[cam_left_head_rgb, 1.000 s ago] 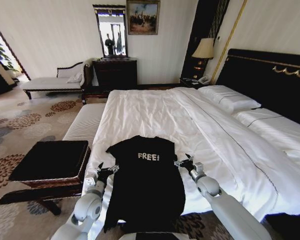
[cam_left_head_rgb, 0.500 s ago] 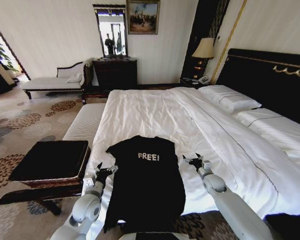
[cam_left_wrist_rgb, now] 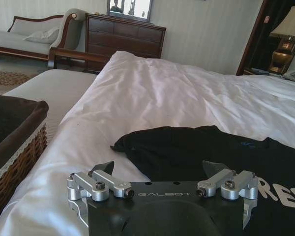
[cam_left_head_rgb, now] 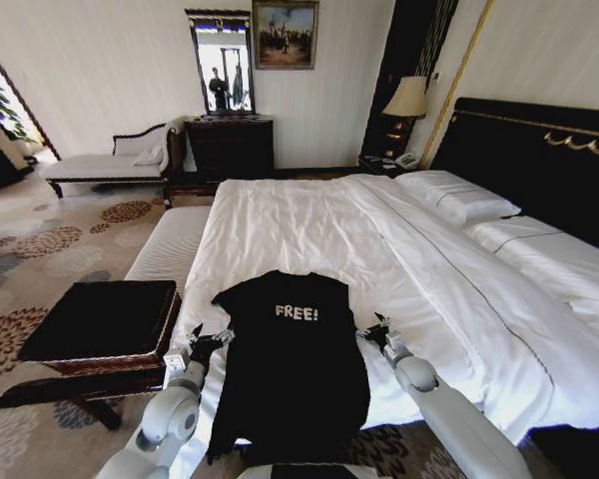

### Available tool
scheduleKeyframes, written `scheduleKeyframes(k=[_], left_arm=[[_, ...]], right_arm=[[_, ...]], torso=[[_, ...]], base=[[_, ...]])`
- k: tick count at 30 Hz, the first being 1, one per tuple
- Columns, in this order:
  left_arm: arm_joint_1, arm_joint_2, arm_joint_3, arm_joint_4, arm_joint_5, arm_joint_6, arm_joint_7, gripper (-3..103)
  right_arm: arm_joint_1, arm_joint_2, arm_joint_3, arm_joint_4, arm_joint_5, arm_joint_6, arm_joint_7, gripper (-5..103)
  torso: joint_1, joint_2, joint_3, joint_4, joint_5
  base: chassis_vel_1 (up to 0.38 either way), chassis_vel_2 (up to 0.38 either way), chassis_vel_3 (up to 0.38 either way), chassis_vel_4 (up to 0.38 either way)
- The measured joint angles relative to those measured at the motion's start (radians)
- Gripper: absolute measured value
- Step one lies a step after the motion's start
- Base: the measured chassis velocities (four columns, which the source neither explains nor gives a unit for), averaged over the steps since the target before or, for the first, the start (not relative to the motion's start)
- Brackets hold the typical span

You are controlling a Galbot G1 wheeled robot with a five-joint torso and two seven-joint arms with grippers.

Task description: Fold the clothes on the bed and place them into the basket.

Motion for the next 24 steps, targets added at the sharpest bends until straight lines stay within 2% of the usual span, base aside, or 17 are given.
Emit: scheduleKeyframes(k=[8, 24], left_arm=[[-0.012, -0.002, 0.005, 0.007, -0.003, 0.000, -0.002, 100], [-0.004, -0.009, 0.006, 0.004, 0.003, -0.001, -0.001, 100]], right_arm=[[-0.011, 0.009, 0.013, 0.080, 0.047, 0.001, 0.021, 100], [-0.064, -0.034, 0.007, 0.227, 0.028, -0.011, 0.030, 100]], torso=[[0.000, 0.000, 0.000, -0.0001, 0.0000], [0.000, 0.000, 0.000, -0.0001, -0.0001]], base=[[0.000, 0.000, 0.000, 0.000], [0.000, 0.000, 0.000, 0.000]])
